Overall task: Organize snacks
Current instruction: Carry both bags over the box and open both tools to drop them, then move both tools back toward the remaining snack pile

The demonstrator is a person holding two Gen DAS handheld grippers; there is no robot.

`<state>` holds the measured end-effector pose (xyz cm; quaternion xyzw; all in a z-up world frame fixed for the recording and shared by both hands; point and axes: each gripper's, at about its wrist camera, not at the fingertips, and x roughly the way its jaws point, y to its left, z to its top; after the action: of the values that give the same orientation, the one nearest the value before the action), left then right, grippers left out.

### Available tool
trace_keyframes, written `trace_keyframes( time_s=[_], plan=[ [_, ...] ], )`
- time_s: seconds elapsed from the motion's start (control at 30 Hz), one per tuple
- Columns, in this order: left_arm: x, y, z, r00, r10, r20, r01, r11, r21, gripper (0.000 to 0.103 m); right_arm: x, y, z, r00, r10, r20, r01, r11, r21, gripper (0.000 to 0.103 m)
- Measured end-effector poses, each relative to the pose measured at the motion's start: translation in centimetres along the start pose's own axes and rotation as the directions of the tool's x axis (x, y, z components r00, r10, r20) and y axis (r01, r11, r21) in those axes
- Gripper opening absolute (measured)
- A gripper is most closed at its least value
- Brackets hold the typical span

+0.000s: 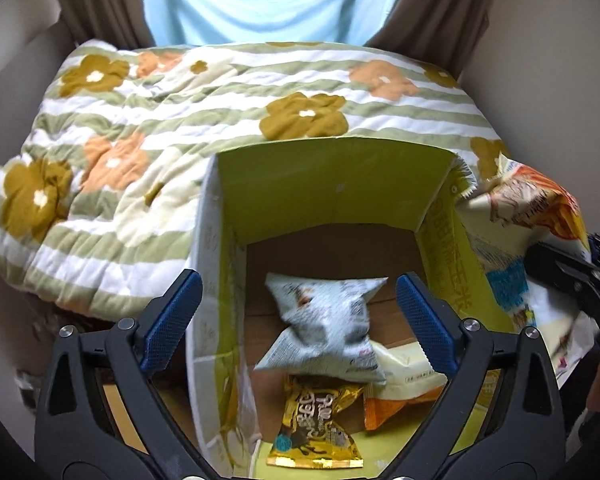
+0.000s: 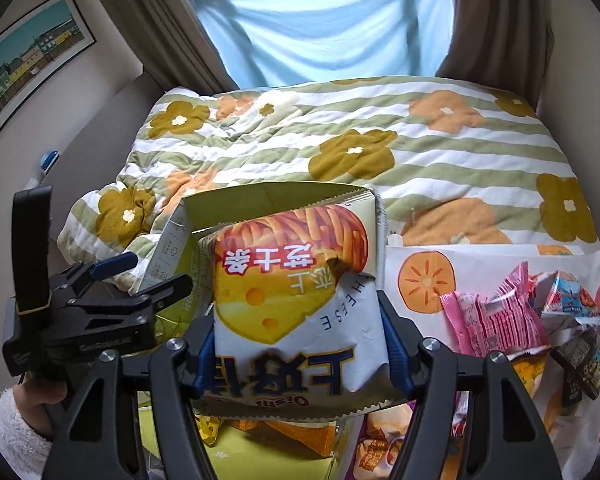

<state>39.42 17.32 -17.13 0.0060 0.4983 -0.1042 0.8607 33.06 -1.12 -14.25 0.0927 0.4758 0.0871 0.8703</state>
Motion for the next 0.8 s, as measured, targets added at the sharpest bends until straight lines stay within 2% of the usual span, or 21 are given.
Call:
trace_keyframes(
  time_s=[0.27,0.4,0.5,0.53,0.6,0.63,0.67,0.8],
  plan=[
    [-1.6,1.1,-1.9,0.999,0.035,0.006,-0.035,0.998,-0.052,0.097,2.2,1.1,0.6,0.999,0.022,-0.024,-0.024,0.996,-0.086,0.064],
    [-1.9,1.2,-2.4,0.997,0.081,0.007,-0.081,0.995,-0.061,0.097,3.5,1.7,0.7,0.998,0.022,-0.052,-0.029,0.992,-0.121,0.064],
    [-2.2,1.4,-2.9,0.995,0.101,0.001,-0.101,0.992,-0.072,0.097,4.2,2.1,0.7,0.997,0.052,-0.063,-0.06,0.989,-0.137,0.066],
    [-2.4,1.4,-3.0,0.995,0.101,0.0,-0.101,0.992,-0.079,0.097,4.3,2.1,0.6,0.996,0.065,-0.061,-0.073,0.987,-0.14,0.067],
    [-2.7,1.8,-3.3,0.997,0.078,0.002,-0.078,0.991,-0.106,0.097,4.3,2.2,0.4,0.997,0.062,-0.048,-0.068,0.987,-0.143,0.079],
    [-2.9,1.9,-3.5,0.998,0.066,0.004,-0.065,0.991,-0.12,0.097,4.3,2.2,0.2,0.998,0.053,-0.039,-0.058,0.988,-0.145,0.089],
    [-3.0,2.0,-3.7,0.998,0.057,0.003,-0.056,0.99,-0.132,0.097,4.3,2.2,0.1,0.998,0.05,-0.034,-0.055,0.988,-0.147,0.092],
    [-3.4,1.8,-4.4,0.998,0.061,-0.002,-0.061,0.989,-0.139,0.097,3.6,2.1,-0.8,0.999,0.05,-0.006,-0.05,0.985,-0.164,0.092]
  ],
)
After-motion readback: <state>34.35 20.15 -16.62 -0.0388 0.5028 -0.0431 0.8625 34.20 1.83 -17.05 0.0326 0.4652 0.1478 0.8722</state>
